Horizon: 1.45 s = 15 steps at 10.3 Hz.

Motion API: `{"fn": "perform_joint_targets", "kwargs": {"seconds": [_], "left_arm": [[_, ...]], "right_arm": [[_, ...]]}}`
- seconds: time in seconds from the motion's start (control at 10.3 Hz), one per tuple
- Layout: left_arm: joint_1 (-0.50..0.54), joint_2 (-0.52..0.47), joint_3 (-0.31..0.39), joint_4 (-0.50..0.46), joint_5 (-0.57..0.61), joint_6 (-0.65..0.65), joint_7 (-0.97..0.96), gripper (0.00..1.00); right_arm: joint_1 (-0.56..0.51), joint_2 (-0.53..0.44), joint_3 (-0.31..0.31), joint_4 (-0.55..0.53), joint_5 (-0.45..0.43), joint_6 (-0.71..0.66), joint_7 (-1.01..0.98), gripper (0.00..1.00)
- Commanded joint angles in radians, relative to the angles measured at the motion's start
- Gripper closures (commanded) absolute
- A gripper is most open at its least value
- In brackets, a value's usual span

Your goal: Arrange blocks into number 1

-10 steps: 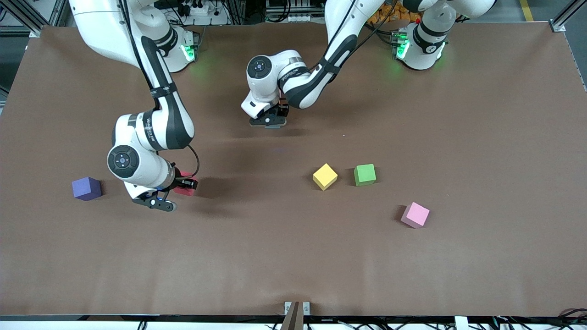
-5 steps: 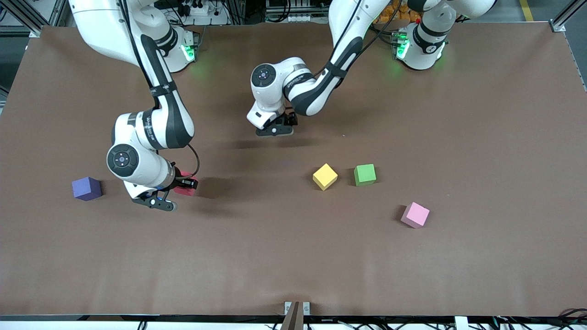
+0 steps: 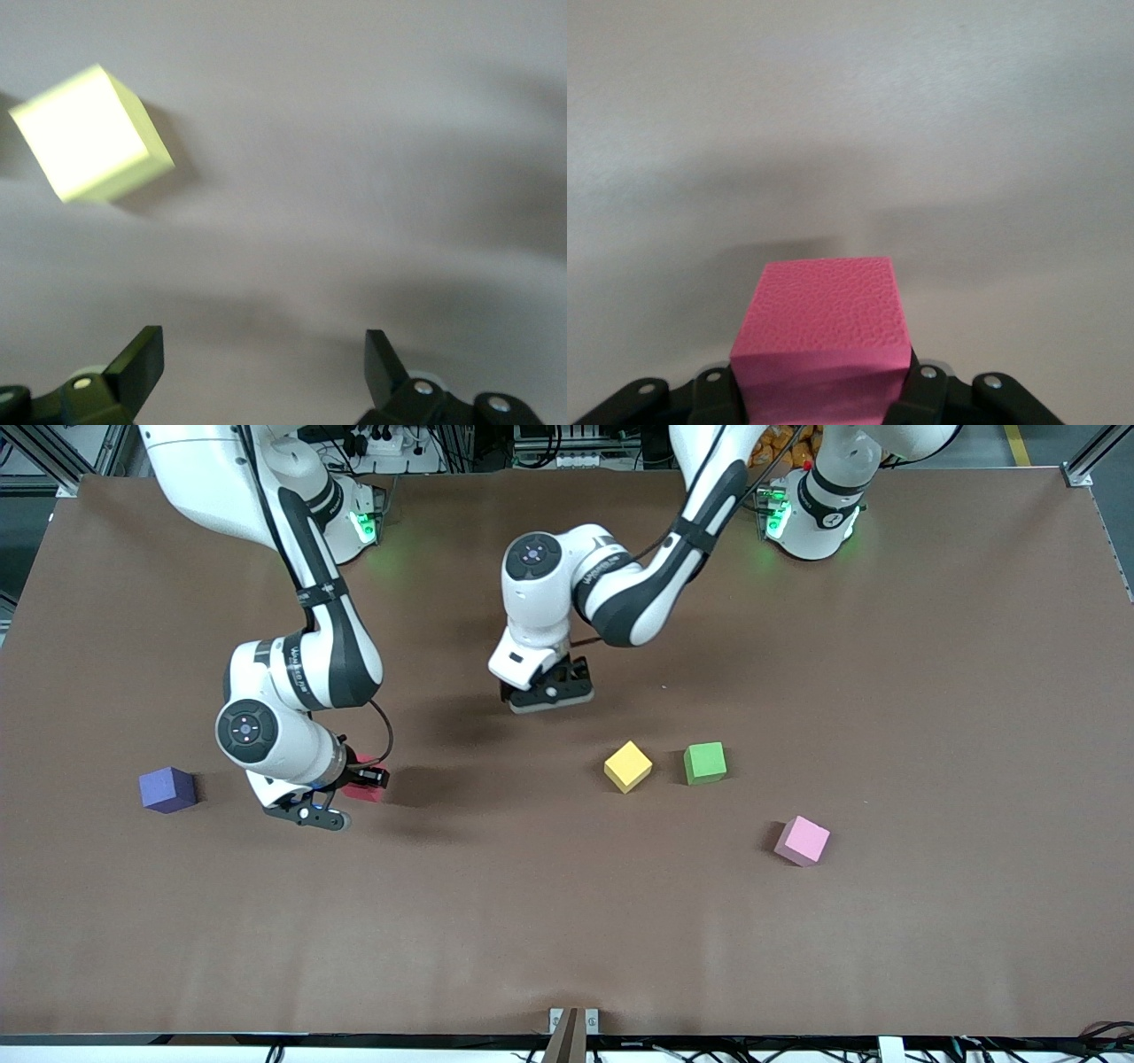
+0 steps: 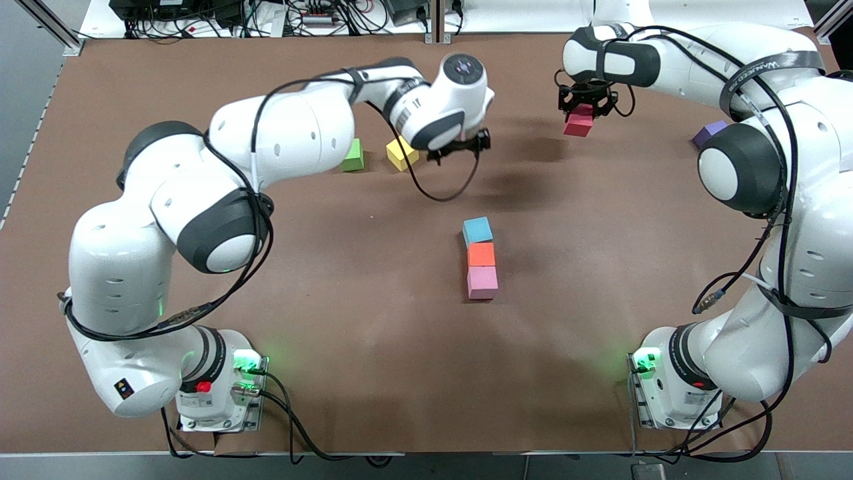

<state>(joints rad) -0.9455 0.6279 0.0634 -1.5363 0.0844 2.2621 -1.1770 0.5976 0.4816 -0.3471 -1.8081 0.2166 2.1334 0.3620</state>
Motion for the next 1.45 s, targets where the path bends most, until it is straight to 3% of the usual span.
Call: {"fn": "perform_joint_targets", "kwargs": {"seconds": [0.0,0.19,0.68,0.87,1.36], "left_arm": [[-0.003,-0.022,0.100,0.012,0.012,-0.007,-0.012,0.00],[0.065,-0.028,0.119,0.008,0.011,-0.016,-0.006,0.00],[0.223,-0.030,0.115,0.004,-0.026,-0.021,0.108,0.00],[0.254,-0.028,0.115,-0.010,-0.026,-0.051,0.141,0.00],[0.327,-0.040,0.101,-0.079,-0.092,-0.072,0.328,0.00]], "right_arm": [[0.079,-0.017,-0.009,-0.027,0.015,0.048,0.014,0.57],[0.160,-0.008,-0.007,-0.027,0.087,0.082,0.014,0.57],[0.382,0.020,-0.001,-0.072,0.129,0.176,0.045,0.57],[0.454,0.057,0.008,-0.080,0.183,0.236,0.061,0.57],[0.518,0.025,0.036,-0.209,0.195,0.318,0.090,0.57]]}}
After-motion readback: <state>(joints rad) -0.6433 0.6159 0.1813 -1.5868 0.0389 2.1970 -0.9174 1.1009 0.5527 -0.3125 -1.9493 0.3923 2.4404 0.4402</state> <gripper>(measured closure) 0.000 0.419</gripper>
